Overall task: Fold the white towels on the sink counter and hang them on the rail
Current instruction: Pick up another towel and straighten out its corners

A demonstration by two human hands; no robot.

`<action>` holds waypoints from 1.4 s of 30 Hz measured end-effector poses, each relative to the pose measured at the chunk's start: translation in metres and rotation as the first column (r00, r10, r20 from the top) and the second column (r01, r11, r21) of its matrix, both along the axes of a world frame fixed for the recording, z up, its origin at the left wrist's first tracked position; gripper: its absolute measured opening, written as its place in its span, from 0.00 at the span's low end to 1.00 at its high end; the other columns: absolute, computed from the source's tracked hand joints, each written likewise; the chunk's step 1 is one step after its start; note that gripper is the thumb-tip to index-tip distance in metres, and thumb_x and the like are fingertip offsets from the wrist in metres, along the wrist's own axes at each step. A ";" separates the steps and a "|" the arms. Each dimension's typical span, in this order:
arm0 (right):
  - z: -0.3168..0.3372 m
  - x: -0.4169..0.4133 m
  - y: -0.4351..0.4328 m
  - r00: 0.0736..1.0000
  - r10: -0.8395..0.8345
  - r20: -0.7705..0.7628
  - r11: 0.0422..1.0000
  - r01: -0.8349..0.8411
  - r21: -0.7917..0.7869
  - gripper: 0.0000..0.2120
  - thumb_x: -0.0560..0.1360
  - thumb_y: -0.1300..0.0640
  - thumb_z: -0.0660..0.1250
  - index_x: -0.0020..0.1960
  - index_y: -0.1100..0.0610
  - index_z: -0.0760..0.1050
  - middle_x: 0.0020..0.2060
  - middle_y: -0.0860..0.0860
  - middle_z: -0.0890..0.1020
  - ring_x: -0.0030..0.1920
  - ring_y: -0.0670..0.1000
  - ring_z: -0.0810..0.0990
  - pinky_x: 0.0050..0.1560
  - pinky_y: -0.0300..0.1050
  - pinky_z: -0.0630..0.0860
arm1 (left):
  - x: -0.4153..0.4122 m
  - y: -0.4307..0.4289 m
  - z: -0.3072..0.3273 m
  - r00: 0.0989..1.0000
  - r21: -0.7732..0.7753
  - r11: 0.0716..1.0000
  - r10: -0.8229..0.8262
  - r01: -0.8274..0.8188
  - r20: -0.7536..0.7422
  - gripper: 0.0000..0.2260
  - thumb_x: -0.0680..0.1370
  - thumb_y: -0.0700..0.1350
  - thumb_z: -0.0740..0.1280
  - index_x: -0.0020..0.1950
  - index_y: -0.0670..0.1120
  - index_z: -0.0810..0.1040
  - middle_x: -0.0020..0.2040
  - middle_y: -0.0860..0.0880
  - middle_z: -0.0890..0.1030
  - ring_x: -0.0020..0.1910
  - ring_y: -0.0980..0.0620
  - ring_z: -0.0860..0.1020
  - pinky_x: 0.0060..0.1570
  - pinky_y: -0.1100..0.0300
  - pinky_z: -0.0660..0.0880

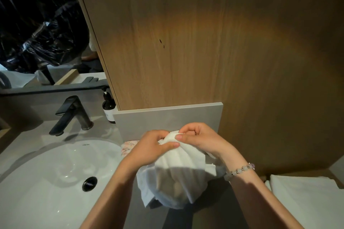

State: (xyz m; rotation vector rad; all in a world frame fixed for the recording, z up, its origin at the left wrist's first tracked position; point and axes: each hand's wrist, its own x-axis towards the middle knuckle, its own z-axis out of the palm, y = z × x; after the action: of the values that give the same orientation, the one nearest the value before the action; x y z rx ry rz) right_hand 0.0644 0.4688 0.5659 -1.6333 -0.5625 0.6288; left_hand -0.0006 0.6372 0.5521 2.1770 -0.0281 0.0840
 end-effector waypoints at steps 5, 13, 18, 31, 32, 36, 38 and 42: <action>-0.008 0.003 -0.010 0.982 0.133 -0.135 0.989 -0.140 -0.042 0.04 0.72 0.62 0.71 0.47 0.56 0.79 0.35 0.45 0.83 0.37 0.44 0.82 0.38 0.35 0.75 | 0.002 0.016 0.000 0.974 0.094 0.970 0.218 -0.224 0.061 0.18 0.63 0.69 0.59 0.34 0.57 0.77 0.30 0.62 0.76 0.39 0.58 0.73 0.50 0.51 0.69; -0.011 0.005 -0.006 0.989 0.146 0.026 0.949 -0.133 -0.287 0.12 0.77 0.53 0.65 0.39 0.59 0.77 0.33 0.50 0.75 0.34 0.46 0.71 0.41 0.38 0.68 | -0.001 0.025 0.023 0.892 -0.076 0.899 0.437 -0.431 0.111 0.04 0.78 0.46 0.66 0.45 0.50 0.79 0.50 0.57 0.78 0.56 0.59 0.72 0.60 0.58 0.64; 0.002 0.000 0.001 0.954 0.287 0.081 0.889 -0.234 -0.395 0.07 0.71 0.50 0.72 0.45 0.50 0.76 0.32 0.41 0.81 0.33 0.38 0.77 0.40 0.32 0.70 | -0.005 0.015 0.026 0.863 -0.386 0.804 0.503 -0.451 0.040 0.07 0.81 0.45 0.59 0.47 0.52 0.76 0.44 0.55 0.80 0.42 0.59 0.77 0.42 0.65 0.71; 0.005 -0.013 0.005 0.847 0.057 0.528 0.953 0.111 -0.281 0.05 0.78 0.53 0.63 0.45 0.52 0.72 0.31 0.44 0.75 0.33 0.44 0.72 0.35 0.38 0.65 | -0.017 0.045 0.029 0.970 -0.805 0.563 0.234 -0.187 -0.062 0.30 0.59 0.43 0.70 0.62 0.43 0.74 0.52 0.43 0.81 0.49 0.46 0.80 0.45 0.54 0.77; 0.012 -0.012 0.006 0.835 0.040 0.549 0.965 0.111 -0.239 0.04 0.78 0.54 0.63 0.45 0.53 0.72 0.33 0.45 0.76 0.34 0.44 0.73 0.35 0.36 0.64 | -0.018 0.042 0.035 0.978 -0.755 0.635 0.206 -0.164 -0.039 0.27 0.60 0.46 0.73 0.59 0.45 0.77 0.50 0.46 0.83 0.47 0.48 0.82 0.43 0.56 0.78; 0.038 -0.011 0.009 0.840 -0.107 0.532 0.993 0.121 0.008 0.03 0.78 0.60 0.63 0.46 0.56 0.76 0.41 0.47 0.82 0.42 0.44 0.78 0.41 0.33 0.70 | -0.014 0.024 0.056 0.943 -0.588 0.759 0.331 -0.277 -0.017 0.14 0.69 0.55 0.73 0.50 0.49 0.79 0.44 0.49 0.85 0.45 0.49 0.82 0.43 0.56 0.78; 0.041 -0.010 0.009 0.864 -0.150 0.482 0.989 0.121 0.090 0.04 0.78 0.59 0.63 0.48 0.55 0.76 0.37 0.48 0.81 0.38 0.47 0.77 0.40 0.39 0.70 | -0.009 0.017 0.062 0.897 -0.607 0.716 0.442 -0.345 0.012 0.04 0.77 0.48 0.66 0.49 0.49 0.79 0.45 0.50 0.84 0.46 0.50 0.82 0.46 0.55 0.77; 0.011 -0.007 0.002 0.910 0.015 0.414 0.990 0.044 -0.132 0.06 0.76 0.48 0.66 0.42 0.49 0.73 0.30 0.43 0.72 0.31 0.43 0.69 0.36 0.39 0.64 | -0.006 0.012 0.062 0.880 -0.676 0.653 0.474 -0.342 0.013 0.06 0.80 0.46 0.61 0.51 0.51 0.77 0.47 0.50 0.83 0.46 0.53 0.81 0.45 0.57 0.77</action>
State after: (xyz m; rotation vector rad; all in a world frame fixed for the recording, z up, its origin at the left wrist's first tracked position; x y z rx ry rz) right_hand 0.0569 0.4705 0.5773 -1.9169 -0.8281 0.3106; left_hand -0.0066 0.6489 0.6138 1.4103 0.3487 0.4932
